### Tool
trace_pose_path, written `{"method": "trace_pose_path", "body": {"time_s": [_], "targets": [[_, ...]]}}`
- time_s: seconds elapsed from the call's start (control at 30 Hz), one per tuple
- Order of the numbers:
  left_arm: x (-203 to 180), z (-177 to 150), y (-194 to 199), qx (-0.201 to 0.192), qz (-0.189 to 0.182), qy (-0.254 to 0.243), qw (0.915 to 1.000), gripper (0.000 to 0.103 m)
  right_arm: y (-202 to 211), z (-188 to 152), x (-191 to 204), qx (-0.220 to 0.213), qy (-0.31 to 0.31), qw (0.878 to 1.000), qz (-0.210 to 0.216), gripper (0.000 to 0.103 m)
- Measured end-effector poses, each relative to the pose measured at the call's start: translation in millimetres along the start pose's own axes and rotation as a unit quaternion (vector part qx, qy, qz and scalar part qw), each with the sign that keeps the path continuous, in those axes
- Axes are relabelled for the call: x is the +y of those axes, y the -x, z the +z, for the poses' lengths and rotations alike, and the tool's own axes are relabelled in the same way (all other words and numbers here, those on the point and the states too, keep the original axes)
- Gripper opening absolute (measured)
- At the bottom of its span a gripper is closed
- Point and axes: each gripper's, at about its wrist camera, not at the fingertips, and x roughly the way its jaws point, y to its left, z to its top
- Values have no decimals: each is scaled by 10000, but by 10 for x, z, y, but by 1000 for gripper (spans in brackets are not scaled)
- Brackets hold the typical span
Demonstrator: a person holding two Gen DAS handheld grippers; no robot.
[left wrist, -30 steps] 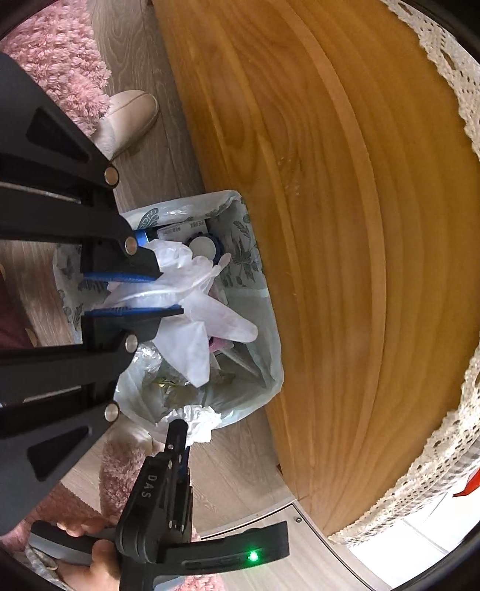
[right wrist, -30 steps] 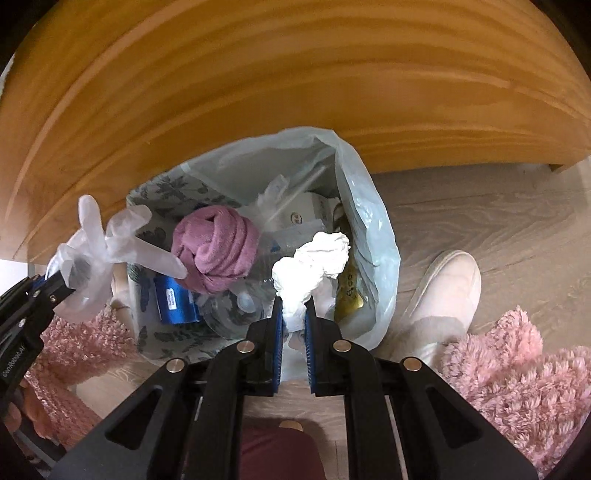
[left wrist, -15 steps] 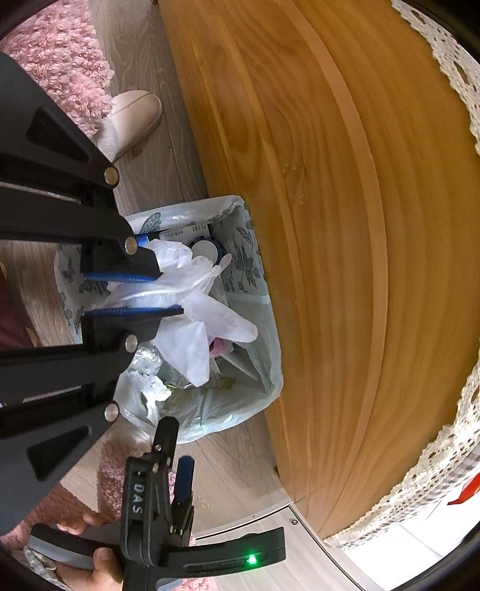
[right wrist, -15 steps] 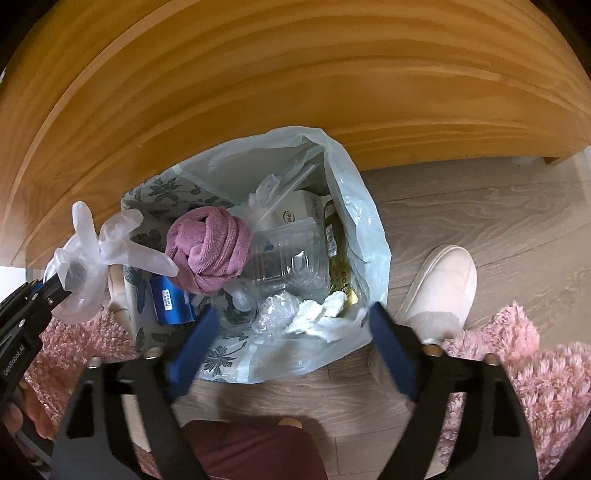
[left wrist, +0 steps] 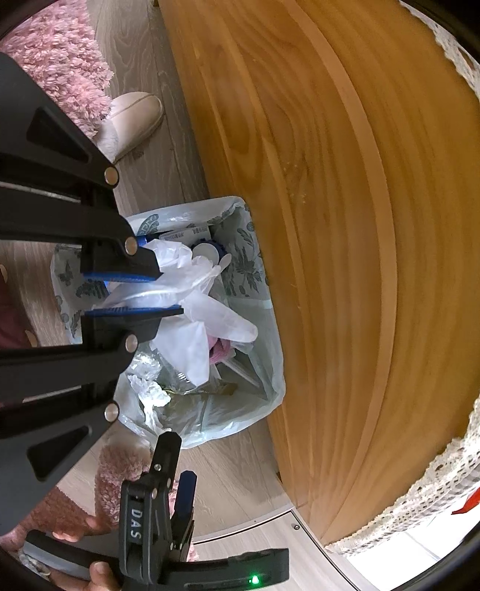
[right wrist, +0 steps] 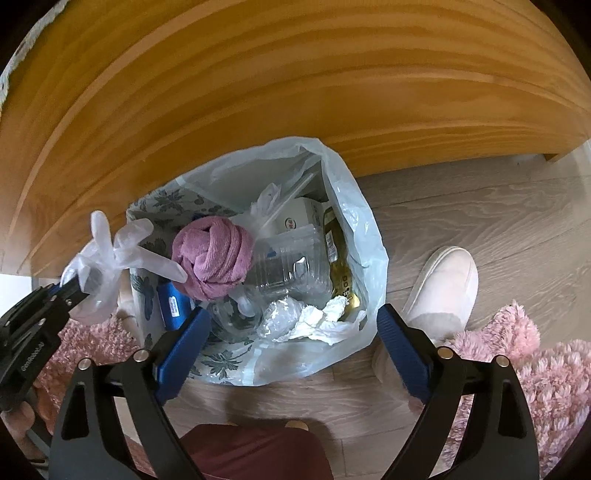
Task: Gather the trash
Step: 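Lower the clear glove into the bin and open the left tool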
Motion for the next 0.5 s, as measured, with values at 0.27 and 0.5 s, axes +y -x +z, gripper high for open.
{"method": "trace_pose_path", "body": {"time_s": [0.27, 0.5], "targets": [[-13, 35, -36, -7, 4, 31, 10000, 8, 114, 15, -124, -263, -312, 9992, 52, 88], [-38, 89, -125, 53, 47, 60, 10000, 8, 88, 36, -249, -196, -564, 9982, 98, 88]]}}
